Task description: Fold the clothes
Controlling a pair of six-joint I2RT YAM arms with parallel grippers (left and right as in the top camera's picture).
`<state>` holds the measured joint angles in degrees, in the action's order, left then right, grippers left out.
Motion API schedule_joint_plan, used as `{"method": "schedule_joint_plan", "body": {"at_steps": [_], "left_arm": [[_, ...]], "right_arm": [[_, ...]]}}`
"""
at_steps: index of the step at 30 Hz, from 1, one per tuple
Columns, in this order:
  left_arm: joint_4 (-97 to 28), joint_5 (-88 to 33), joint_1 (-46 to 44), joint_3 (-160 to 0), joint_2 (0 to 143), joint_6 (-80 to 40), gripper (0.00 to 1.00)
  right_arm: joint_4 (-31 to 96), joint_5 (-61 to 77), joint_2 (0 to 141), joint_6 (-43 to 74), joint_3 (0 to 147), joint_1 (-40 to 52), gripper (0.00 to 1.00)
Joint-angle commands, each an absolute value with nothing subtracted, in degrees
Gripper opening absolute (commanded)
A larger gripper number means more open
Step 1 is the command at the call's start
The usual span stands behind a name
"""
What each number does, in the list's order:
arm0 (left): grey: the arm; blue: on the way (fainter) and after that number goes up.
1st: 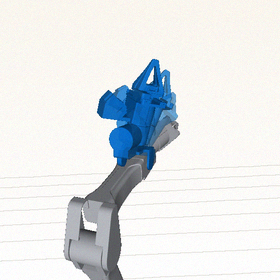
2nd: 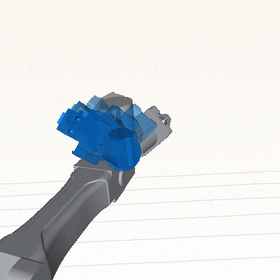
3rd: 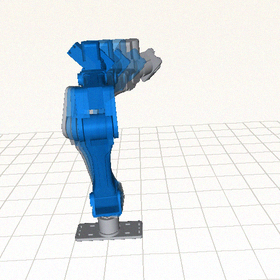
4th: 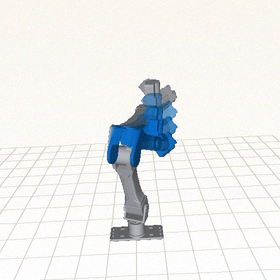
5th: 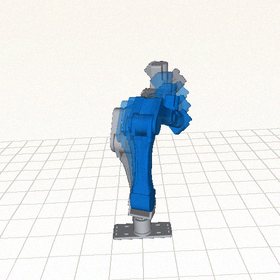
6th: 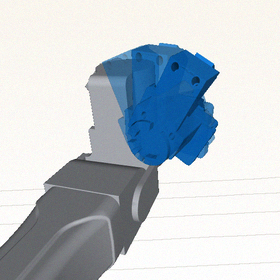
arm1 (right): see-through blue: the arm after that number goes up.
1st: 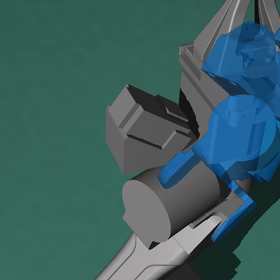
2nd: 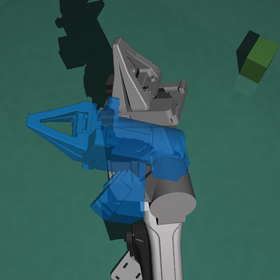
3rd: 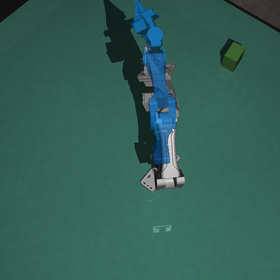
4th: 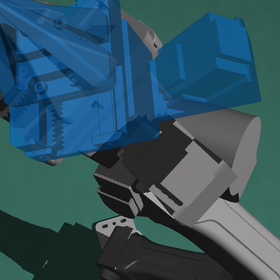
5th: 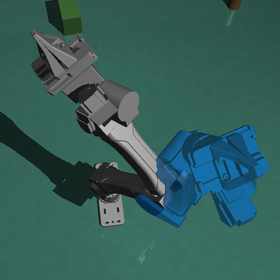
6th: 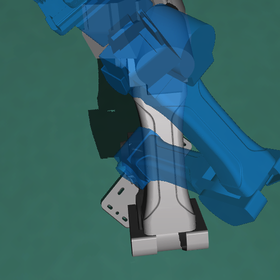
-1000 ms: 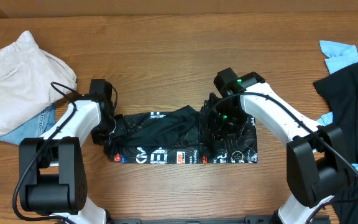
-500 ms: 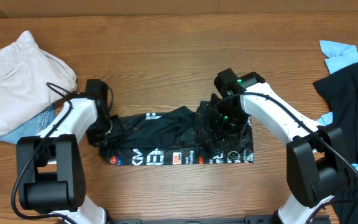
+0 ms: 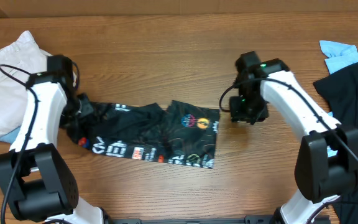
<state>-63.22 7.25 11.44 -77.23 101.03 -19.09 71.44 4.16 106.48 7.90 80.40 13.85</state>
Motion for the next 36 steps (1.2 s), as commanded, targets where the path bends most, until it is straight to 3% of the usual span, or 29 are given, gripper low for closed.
{"method": "schedule_joint_plan", "body": {"at_steps": [1, 6, 12, 24, 36], "left_arm": [[-65.25, 9.96, 12.08, -82.41, 99.31, -18.00, 0.04], [-68.86, 6.39, 9.93, -87.07, 99.31, -17.69, 0.04], [-71.09, -6.11, 3.46, -88.90, 99.24, -15.40, 0.04], [-70.67, 2.04, -15.18, -86.06, 99.35, -22.94, 0.04], [-64.93, -0.82, -24.34, -83.72, 99.35, -30.50, 0.04]], "right_arm": [[71.70, 2.17, 106.63, 8.56, 81.71, 11.75, 0.50], [71.44, 2.17, 106.63, 7.90, 81.71, 11.14, 0.50], [71.02, 2.22, 106.63, 7.70, 81.71, 11.18, 0.50], [71.77, 2.20, 106.63, 7.70, 81.71, 11.18, 0.50], [72.58, 2.22, 106.63, 7.70, 81.71, 11.18, 0.50]]}}
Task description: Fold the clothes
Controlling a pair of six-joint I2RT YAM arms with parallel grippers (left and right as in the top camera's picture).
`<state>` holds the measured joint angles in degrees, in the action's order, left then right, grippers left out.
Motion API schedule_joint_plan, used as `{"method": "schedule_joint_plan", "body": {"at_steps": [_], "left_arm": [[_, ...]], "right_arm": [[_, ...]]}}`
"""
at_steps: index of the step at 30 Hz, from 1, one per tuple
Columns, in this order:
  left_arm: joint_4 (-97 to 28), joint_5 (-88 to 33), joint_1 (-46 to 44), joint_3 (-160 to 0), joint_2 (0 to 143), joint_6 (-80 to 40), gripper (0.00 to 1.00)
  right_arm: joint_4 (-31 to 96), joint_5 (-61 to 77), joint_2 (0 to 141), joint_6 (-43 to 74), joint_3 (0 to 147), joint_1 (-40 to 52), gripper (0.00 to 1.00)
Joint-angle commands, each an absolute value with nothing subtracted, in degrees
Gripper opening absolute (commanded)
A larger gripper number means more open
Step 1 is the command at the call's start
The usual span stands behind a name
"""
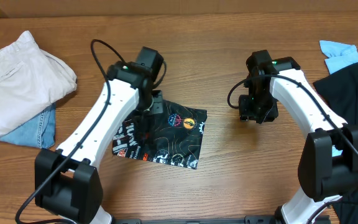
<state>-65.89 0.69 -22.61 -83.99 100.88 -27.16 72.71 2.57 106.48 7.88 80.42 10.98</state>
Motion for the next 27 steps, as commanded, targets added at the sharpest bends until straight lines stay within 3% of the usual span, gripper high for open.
{"method": "schedule_joint_plan", "body": {"at_steps": [1, 27], "left_arm": [[-64.55, -1.08, -24.88, -83.72, 99.35, -30.50, 0.04], [-59.59, -4.99, -34.17, -82.26, 101.08, -28.95, 0.04]], "right_arm": [[72.60, 2.24, 106.63, 7.70, 81.71, 11.18, 0.50], [72.99, 2.61, 106.63, 7.68, 81.71, 11.18, 0.51]]}}
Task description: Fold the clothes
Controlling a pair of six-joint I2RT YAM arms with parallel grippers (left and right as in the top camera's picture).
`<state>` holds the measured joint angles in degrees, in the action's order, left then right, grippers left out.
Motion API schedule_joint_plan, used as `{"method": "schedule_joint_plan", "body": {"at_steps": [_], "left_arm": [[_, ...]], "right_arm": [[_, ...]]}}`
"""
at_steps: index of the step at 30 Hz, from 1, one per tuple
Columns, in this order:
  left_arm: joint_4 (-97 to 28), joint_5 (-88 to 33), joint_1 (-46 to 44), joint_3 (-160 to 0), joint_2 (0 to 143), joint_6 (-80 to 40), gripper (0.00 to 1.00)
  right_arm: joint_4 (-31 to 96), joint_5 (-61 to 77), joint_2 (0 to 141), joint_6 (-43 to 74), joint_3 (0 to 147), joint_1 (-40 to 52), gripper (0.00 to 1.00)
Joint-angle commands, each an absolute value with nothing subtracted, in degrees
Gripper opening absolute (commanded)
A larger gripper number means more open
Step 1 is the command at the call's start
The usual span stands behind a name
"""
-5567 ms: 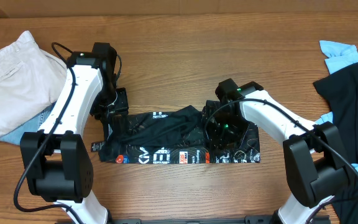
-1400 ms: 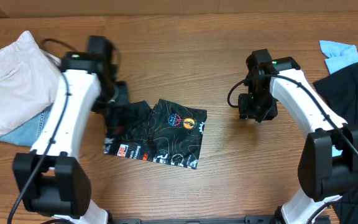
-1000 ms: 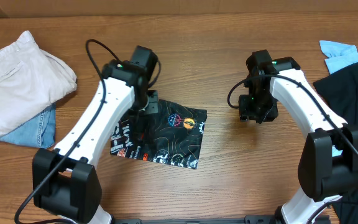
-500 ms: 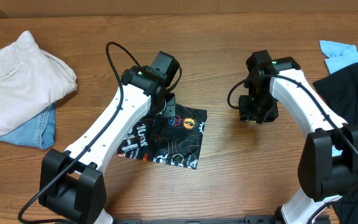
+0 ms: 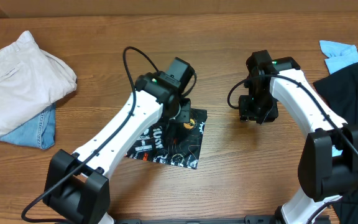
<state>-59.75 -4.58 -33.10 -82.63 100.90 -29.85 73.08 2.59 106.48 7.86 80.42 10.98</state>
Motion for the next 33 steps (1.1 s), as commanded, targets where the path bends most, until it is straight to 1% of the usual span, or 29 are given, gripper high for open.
{"method": "schedule_joint_plan", "body": {"at_steps": [1, 5, 15, 29, 33], "left_arm": [[-59.70, -4.47, -34.44, -82.21, 101.14, -28.97, 0.04], [-59.68, -4.10, -34.57, -82.17, 102.06, -28.95, 0.06], [-58.02, -7.11, -35.81, -82.17, 106.41, -28.95, 0.05], [-58.02, -7.16, -36.84, -82.17, 106.85, -28.95, 0.05], [-58.06, -10.17, -36.84, -82.17, 106.85, -28.88, 0.06]], "right_arm": [[73.01, 2.61, 106.63, 7.68, 81.71, 11.18, 0.51], [73.01, 2.61, 106.63, 7.68, 81.71, 11.18, 0.51], [73.03, 2.61, 106.63, 7.68, 81.71, 11.18, 0.51], [72.99, 2.61, 106.63, 7.68, 81.71, 11.18, 0.51], [72.97, 2.61, 106.63, 7.51, 81.71, 11.18, 0.51]]}}
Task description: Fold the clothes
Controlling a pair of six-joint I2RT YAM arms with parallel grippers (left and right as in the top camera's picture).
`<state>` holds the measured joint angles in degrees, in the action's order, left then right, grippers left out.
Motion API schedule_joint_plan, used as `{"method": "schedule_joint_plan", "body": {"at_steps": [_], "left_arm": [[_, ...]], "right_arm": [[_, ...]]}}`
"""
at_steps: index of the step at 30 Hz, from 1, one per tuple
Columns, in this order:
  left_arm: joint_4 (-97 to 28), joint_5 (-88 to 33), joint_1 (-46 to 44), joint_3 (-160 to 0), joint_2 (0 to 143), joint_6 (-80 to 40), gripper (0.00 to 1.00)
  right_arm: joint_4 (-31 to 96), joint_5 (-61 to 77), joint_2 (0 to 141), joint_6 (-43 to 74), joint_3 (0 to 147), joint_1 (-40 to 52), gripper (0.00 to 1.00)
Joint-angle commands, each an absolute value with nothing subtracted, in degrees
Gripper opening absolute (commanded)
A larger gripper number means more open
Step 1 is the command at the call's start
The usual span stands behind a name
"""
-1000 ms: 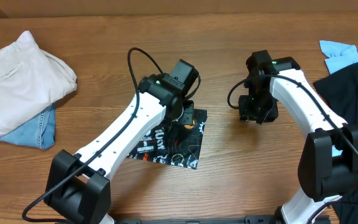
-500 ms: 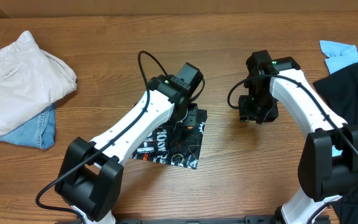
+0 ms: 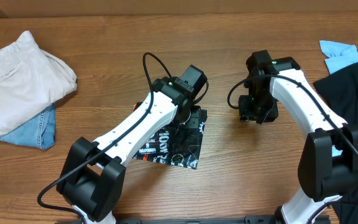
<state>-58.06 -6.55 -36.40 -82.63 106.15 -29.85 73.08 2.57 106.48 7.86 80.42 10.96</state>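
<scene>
A black printed garment (image 3: 174, 148) lies folded into a small packet at the table's middle. My left arm reaches across it, and my left gripper (image 3: 193, 119) sits low over the packet's far right corner, apparently still pinching the carried-over layer; its fingers are hidden under the wrist. My right gripper (image 3: 254, 116) hangs over bare wood to the right of the garment, apart from it. The wrist body hides whether its jaws are open.
White trousers (image 3: 23, 68) lie folded on blue jeans (image 3: 33, 134) at the far left. A dark garment (image 3: 353, 99) and a light blue cloth (image 3: 339, 55) lie at the right edge. The wooden table (image 3: 104, 56) runs between them.
My left gripper has shifted a little further right, to the garment's right edge, and the top layer has come with it. The right arm has not moved.
The garment lay spread out long, my left gripper at its left end and my right gripper just off its right edge. Then the left end was over the middle and the right gripper slightly further right. The fold then reached further right, now to the right edge.
</scene>
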Motion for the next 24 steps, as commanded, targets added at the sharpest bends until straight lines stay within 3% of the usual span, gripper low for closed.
{"method": "schedule_joint_plan", "body": {"at_steps": [1, 5, 11, 24], "left_arm": [[-57.98, -11.07, -36.84, -82.17, 106.85, -28.71, 0.08], [-58.24, -11.97, -36.84, -82.17, 106.85, -28.49, 0.11], [-58.39, -12.29, -36.84, -82.17, 106.85, -27.18, 0.37], [-58.30, -2.94, -34.65, -82.17, 106.85, -25.74, 0.35]], "right_arm": [[72.95, 2.61, 106.63, 7.51, 81.71, 11.18, 0.51], [72.93, 2.61, 106.63, 7.51, 81.71, 11.18, 0.51], [72.97, 2.59, 106.63, 7.51, 81.71, 11.18, 0.51], [73.03, 2.72, 106.63, 7.49, 81.71, 11.18, 0.51]]}}
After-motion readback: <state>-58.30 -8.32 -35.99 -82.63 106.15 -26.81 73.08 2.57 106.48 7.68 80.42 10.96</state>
